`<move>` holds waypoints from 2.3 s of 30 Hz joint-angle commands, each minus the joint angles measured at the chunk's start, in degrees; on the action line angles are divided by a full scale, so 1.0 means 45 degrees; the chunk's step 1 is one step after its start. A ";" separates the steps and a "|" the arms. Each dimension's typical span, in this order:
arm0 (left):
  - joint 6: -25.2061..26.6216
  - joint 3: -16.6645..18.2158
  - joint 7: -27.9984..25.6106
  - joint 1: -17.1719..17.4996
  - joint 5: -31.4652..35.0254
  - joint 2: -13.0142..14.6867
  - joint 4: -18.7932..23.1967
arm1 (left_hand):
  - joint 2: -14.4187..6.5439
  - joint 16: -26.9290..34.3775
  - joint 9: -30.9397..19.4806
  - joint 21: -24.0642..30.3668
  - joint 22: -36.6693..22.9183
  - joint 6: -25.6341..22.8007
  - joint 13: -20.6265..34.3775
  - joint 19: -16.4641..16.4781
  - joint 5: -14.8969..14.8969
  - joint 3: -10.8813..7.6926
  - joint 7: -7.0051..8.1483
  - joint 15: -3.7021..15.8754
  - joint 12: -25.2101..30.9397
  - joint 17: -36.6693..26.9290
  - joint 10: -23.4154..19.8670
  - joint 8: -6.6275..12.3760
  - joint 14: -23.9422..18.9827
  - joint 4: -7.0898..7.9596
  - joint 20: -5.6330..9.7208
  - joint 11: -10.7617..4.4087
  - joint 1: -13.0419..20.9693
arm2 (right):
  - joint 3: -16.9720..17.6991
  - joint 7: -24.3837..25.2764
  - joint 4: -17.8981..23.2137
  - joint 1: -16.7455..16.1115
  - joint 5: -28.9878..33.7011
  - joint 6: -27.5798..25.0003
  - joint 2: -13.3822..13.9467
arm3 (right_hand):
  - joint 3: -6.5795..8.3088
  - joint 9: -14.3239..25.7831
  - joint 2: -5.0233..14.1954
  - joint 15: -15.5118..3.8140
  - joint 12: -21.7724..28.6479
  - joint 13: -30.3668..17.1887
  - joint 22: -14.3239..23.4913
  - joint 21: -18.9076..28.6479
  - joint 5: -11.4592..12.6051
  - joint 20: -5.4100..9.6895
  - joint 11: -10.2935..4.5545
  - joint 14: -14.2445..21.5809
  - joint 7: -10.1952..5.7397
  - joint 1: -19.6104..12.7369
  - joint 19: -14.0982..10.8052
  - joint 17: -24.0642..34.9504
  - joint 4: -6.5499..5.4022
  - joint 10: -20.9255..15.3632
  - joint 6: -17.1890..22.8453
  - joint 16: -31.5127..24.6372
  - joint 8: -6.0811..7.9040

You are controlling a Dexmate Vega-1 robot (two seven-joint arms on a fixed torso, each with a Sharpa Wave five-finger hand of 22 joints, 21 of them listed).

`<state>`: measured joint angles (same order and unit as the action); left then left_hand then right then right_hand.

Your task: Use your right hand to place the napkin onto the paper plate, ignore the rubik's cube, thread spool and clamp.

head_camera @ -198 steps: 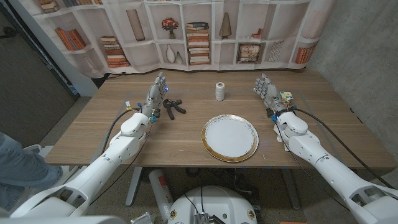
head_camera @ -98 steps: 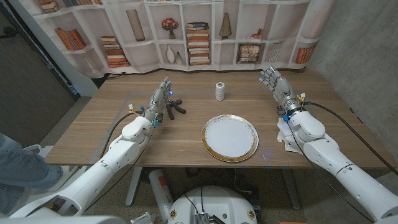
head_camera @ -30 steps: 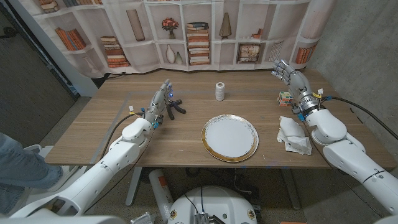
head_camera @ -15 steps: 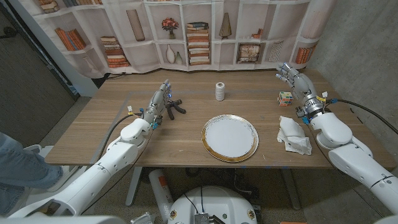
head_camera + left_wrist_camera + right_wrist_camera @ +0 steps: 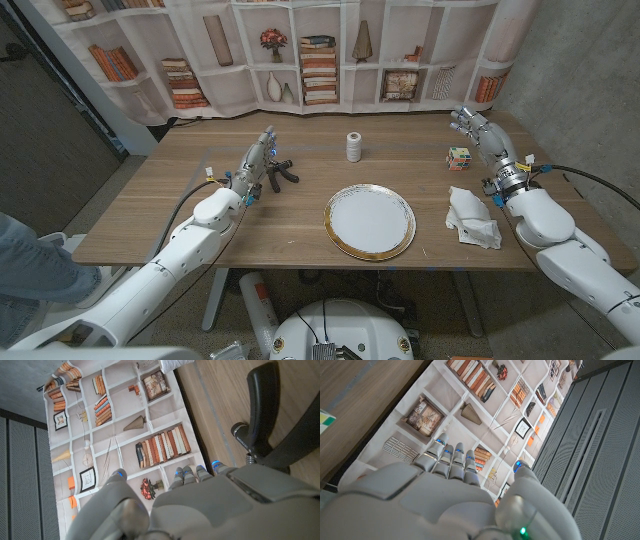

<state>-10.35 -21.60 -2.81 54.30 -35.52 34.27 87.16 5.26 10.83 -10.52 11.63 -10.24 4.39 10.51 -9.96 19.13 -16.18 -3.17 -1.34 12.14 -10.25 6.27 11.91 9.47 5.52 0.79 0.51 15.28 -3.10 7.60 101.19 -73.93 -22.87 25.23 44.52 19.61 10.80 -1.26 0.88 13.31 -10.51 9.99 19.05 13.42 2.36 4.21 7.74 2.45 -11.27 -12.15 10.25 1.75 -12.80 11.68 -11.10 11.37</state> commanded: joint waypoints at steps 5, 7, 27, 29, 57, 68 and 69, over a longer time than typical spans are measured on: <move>0.0022 -0.0012 -0.0132 0.0032 0.0101 0.0031 0.0292 | -0.0042 -0.0005 -0.0059 -0.0003 -0.0054 -0.0018 0.0074 -0.0155 0.0046 0.0046 -0.0004 0.0056 -0.0006 -0.0028 -0.0072 -0.0022 -0.0063 0.0032 -0.0075 0.0017 0.0070 | 0.0427 0.0174 0.0134 -0.0683 0.0524 0.0189 -0.0134 | -0.0012 0.0025 0.0080 -0.0015 0.0024 -0.0058 0.0067 -0.0026 -0.0054 0.0126 0.0026 0.0109 0.0007 -0.0106 -0.0147 0.0027 0.0053 -0.0191 0.0096 0.0012 0.0051; -0.0011 -0.0025 -0.0094 0.0006 0.0100 0.0005 0.0231 | -0.0044 -0.0007 -0.0059 -0.0002 -0.0054 -0.0017 0.0074 -0.0155 0.0047 0.0049 -0.0009 0.0052 -0.0005 -0.0028 -0.0079 -0.0024 -0.0058 0.0031 -0.0076 0.0006 0.0071 | 0.0476 0.0257 0.0161 -0.0767 0.0676 0.0213 -0.0161 | -0.0013 0.0026 0.0084 -0.0034 0.0023 -0.0059 0.0067 -0.0034 -0.0054 0.0121 0.0015 0.0133 0.0003 -0.0106 -0.0151 0.0027 0.0055 -0.0195 0.0114 0.0006 0.0056; -0.0287 0.0025 0.0004 0.0059 0.0050 -0.0069 0.0081 | -0.0065 -0.0010 -0.0060 -0.0004 -0.0055 -0.0045 0.0075 -0.0162 0.0050 0.0089 0.0023 0.0062 -0.0016 -0.0029 -0.0087 -0.0034 -0.0069 0.0026 -0.0084 -0.0018 0.0092 | 0.1013 0.1002 0.0493 -0.1670 0.1797 0.0168 -0.0611 | -0.0025 0.0028 0.0109 -0.0069 0.0039 -0.0061 0.0071 -0.0095 -0.0042 0.0113 0.0010 0.0216 -0.0036 -0.0123 -0.0263 0.0028 0.0096 -0.0314 0.0217 0.0008 0.0073; -0.0333 0.0085 -0.0060 0.0152 0.0054 -0.0027 0.0156 | -0.0068 -0.0010 -0.0060 -0.0003 -0.0055 -0.0050 0.0075 -0.0161 0.0050 0.0092 0.0023 0.0067 -0.0016 -0.0030 -0.0092 -0.0034 -0.0070 0.0025 -0.0085 -0.0019 0.0094 | 0.1051 0.1070 0.0481 -0.1718 0.1965 0.0197 -0.0640 | -0.0026 0.0029 0.0114 -0.0074 0.0036 -0.0061 0.0071 -0.0104 -0.0039 0.0113 -0.0027 0.0240 -0.0041 -0.0127 -0.0280 0.0028 0.0103 -0.0319 0.0232 0.0004 0.0074; -0.0542 0.0193 -0.0094 0.0438 -0.0069 -0.0071 0.0070 | -0.0104 -0.0015 -0.0061 0.0002 -0.0056 -0.0101 0.0077 -0.0150 0.0054 0.0146 0.0034 0.0065 -0.0023 -0.0030 -0.0119 -0.0041 -0.0078 0.0017 -0.0105 -0.0006 0.0128 | 0.1791 0.1629 0.1104 -0.2594 0.3556 -0.0409 -0.0853 | -0.0050 0.0033 0.0119 -0.0140 0.0034 -0.0065 0.0076 -0.0211 -0.0004 0.0101 -0.0072 0.0377 -0.0106 -0.0169 -0.0429 0.0026 0.0188 -0.0439 0.0388 0.0009 0.0093; -0.0556 0.0246 -0.0220 0.0530 -0.0027 -0.0024 0.0314 | -0.0121 -0.0016 -0.0061 -0.0002 -0.0057 -0.0096 0.0077 -0.0161 0.0054 0.0168 0.0023 0.0058 -0.0036 -0.0030 -0.0105 -0.0054 -0.0082 0.0014 -0.0111 -0.0003 0.0142 | 0.2038 0.2107 0.1474 -0.3011 0.4784 -0.0706 -0.0917 | -0.0072 0.0035 0.0108 -0.0143 0.0020 -0.0066 0.0077 -0.0256 0.0013 0.0108 -0.0124 0.0431 -0.0135 -0.0168 -0.0493 0.0029 0.0216 -0.0456 0.0414 0.0011 0.0084; -0.0557 0.0247 -0.0226 0.0545 -0.0018 -0.0014 0.0334 | -0.0122 -0.0015 -0.0062 -0.0001 -0.0057 -0.0097 0.0077 -0.0161 0.0054 0.0169 0.0024 0.0053 -0.0037 -0.0030 -0.0104 -0.0054 -0.0084 0.0014 -0.0110 -0.0004 0.0142 | 0.2070 0.2153 0.1520 -0.3057 0.4889 -0.0739 -0.0935 | -0.0073 0.0035 0.0108 -0.0154 0.0019 -0.0066 0.0077 -0.0258 0.0014 0.0104 -0.0131 0.0437 -0.0131 -0.0168 -0.0497 0.0029 0.0217 -0.0454 0.0419 0.0010 0.0085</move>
<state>-12.74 -20.70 -3.35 56.25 -35.82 33.98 87.78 4.96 10.83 -10.52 11.63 -10.24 4.08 10.51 -9.65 19.12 -15.71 -2.85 -1.13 12.14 -10.25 5.76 11.91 9.27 5.54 0.49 0.62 15.58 4.98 15.38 106.38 -85.83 -5.66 23.22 40.68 19.31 10.79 -0.88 -0.01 13.31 -10.51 10.28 17.95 13.42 2.14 3.80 9.23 1.74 -11.65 -13.99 10.25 2.40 -14.44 13.02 -11.09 11.37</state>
